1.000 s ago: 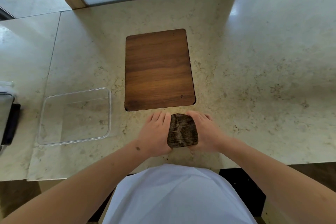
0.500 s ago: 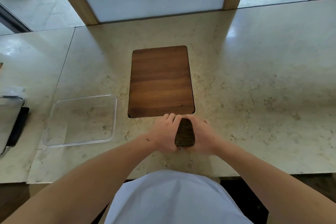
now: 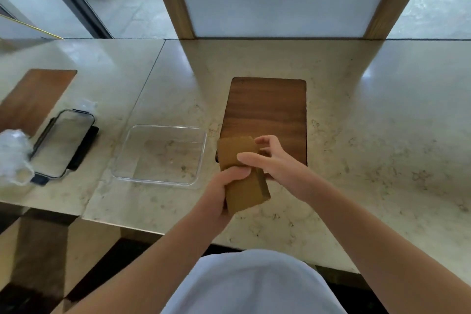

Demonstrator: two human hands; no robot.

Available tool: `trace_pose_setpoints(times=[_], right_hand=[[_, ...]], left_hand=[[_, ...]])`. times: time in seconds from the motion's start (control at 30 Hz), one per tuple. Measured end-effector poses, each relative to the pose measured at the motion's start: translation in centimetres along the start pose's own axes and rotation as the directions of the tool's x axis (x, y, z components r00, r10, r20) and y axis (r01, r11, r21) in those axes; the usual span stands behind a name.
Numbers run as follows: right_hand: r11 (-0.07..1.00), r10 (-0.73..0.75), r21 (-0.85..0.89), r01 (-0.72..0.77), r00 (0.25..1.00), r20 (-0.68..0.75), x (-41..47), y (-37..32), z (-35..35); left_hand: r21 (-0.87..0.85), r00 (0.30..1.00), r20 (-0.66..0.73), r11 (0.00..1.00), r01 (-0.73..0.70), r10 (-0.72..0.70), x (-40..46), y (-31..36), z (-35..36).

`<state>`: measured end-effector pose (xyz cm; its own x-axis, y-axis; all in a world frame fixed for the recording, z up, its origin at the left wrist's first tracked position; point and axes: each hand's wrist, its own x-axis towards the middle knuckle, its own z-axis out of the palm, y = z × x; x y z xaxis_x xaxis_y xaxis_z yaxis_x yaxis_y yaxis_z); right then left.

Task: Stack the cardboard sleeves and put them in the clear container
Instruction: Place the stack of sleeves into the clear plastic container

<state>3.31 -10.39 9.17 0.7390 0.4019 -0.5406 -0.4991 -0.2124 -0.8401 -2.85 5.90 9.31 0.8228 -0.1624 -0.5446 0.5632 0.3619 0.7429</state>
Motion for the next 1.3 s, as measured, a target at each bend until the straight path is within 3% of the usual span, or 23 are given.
trace_pose_setpoints(times=[0.07,0.13,0.2,0.3,0.37,0.47,0.53,0.6,0.7,0.87,1.0,1.1,1.2,1.3], right_hand=[[0.995,0.052,0.077,-0.055,0.998,0.043,-0.1,0.3,1.5],[0.986,0.064,0.150,-0.078,0.993,0.099,0.2,0.7,2.7],[0.988,0.037,0.143,-0.057,0.990,0.137,0.5,0.3,2.9],[0.986,-0.025,-0.153,0.069,0.962,0.273,1.1,-2.3,2.7],[0.867,-0.015,-0.454,0.204,0.922,0.386,1.4,-4.3,3.4],[0.501,-0.002,-0.796,0.341,0.920,0.392,1.5,-7.2,5.8],[0.278,-0.049,-0.866,0.415,0.907,0.419,1.5,-8.2,8.1],[0.165,-0.048,-0.878,0.448,0.893,0.447,1.7,-8.7,10.3],[0.132,0.006,-0.913,0.386,0.921,0.390,2.8,-8.6,13.2],[0.113,-0.099,-0.949,0.295,0.953,0.285,5.9,-7.9,17.4],[0.113,-0.173,-0.965,0.236,0.961,0.214,8.5,-7.4,19.9],[0.208,-0.225,-0.959,0.192,0.964,0.144,9.7,-7.6,21.5],[0.392,-0.186,-0.916,0.088,0.982,0.015,10.9,-8.5,22.6],[0.404,-0.122,-0.914,0.039,0.992,-0.011,12.4,-9.4,23.2]], left_hand=[[-0.125,0.999,-0.026,0.992,-0.034,0.031,-0.8,0.0,-1.0],[-0.132,0.997,-0.019,0.988,-0.079,0.077,-1.7,0.2,-2.5],[0.031,0.994,-0.031,0.994,-0.102,0.103,-2.4,0.4,-3.6],[0.444,0.984,-0.117,0.893,-0.069,0.134,-3.1,1.1,-6.2],[0.756,0.969,0.021,0.630,-0.176,0.246,-3.7,2.1,-8.3],[0.959,0.930,0.261,0.044,-0.281,0.261,-3.3,3.7,-10.6],[0.939,0.915,0.337,-0.156,-0.307,0.223,-2.6,4.6,-11.8],[0.909,0.907,0.384,-0.242,-0.339,0.174,-1.9,5.6,-12.7],[0.894,0.901,0.413,-0.249,-0.373,0.131,-1.1,7.2,-14.2],[0.862,0.858,0.488,-0.239,-0.446,0.158,0.3,9.4,-17.2],[0.883,0.878,0.456,-0.196,-0.425,0.148,1.0,10.9,-20.4],[0.891,0.888,0.444,-0.164,-0.423,0.122,1.6,12.3,-22.3],[0.914,0.904,0.406,-0.083,-0.398,0.136,2.7,13.7,-24.2],[0.906,0.906,0.419,-0.102,-0.412,0.060,4.0,15.3,-25.2]])
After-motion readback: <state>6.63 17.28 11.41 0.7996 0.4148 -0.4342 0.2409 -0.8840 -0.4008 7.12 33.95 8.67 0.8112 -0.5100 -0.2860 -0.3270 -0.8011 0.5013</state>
